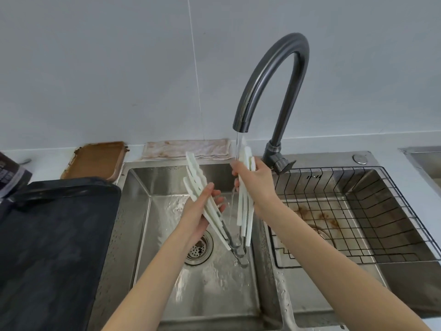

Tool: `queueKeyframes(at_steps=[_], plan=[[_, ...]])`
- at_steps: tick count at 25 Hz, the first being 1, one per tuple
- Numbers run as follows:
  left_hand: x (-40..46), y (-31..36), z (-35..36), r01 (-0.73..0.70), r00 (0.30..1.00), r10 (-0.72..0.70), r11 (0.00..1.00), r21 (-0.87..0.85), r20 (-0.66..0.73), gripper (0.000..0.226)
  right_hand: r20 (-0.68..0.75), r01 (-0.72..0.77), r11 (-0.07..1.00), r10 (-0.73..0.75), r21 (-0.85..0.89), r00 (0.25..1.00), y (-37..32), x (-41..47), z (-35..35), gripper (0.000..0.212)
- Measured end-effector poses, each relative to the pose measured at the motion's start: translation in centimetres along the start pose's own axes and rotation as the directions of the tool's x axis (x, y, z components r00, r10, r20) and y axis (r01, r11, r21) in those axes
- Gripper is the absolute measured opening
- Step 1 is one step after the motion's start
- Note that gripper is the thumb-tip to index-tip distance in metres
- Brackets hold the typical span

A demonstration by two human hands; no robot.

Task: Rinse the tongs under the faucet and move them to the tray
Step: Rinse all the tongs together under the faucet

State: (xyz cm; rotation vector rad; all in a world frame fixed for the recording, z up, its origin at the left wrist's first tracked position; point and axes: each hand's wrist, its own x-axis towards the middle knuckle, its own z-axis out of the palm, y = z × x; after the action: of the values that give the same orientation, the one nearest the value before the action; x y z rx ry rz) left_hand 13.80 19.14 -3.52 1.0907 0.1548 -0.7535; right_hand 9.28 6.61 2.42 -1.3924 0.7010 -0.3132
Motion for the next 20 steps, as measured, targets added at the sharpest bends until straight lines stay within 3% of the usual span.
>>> queueKeyframes(at_steps=[5,12,16,20], plan=[[-0.4,0.8,-1.1,0.017,0.997,-0.005,0.987,-0.159,0.078,0.036,0.108,0.041,0.998,-0.036,-0.044,0.993,-1.4,0.5,2.1,0.011],[0.1,0.9,-0.4,0.000,0.999,0.005,0.990,-0.138,0.036,0.018,0.112,0.039,0.998,-0.032,-0.059,0.993,-1.8,1.2,1.0,0.013],[0.2,0.2,0.5,-0.001,1.000,0.002,0.989,-0.147,0.006,0.014,0.040,0.003,0.982,0.004,-0.188,0.999,-1.4,1.6,-0.5,0.031],[0.1,-0.3,0.5,0.025,1.000,-0.024,0.985,-0.169,0.006,0.021,0.095,0.013,0.964,0.013,-0.266,0.995,-1.2,1.6,-2.8,0.048]])
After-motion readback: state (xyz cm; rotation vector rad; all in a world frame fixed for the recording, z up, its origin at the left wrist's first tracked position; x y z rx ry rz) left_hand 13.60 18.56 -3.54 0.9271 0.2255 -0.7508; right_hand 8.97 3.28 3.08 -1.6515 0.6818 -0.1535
